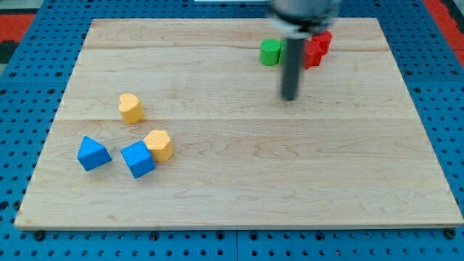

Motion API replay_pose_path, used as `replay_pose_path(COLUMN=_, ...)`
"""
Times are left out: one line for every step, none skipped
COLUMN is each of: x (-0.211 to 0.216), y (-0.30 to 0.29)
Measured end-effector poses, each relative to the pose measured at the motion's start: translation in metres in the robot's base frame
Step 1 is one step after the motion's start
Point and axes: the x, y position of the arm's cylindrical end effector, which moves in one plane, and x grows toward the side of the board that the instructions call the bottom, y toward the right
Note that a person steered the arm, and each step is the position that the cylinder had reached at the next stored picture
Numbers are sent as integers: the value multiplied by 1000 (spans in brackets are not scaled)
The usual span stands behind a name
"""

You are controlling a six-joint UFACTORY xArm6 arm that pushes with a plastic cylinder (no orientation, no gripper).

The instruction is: Separate the red star from the green star and red circle

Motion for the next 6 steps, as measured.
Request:
replay_pose_path(x=-64, y=109)
replay_pose_path(x=-120, y=155)
replay_pose_path(x=-134, y=111)
replay_pose_path(x=-128, y=41)
replay_pose_path(x=-138, y=19)
replay_pose_path(x=-106, y=-9)
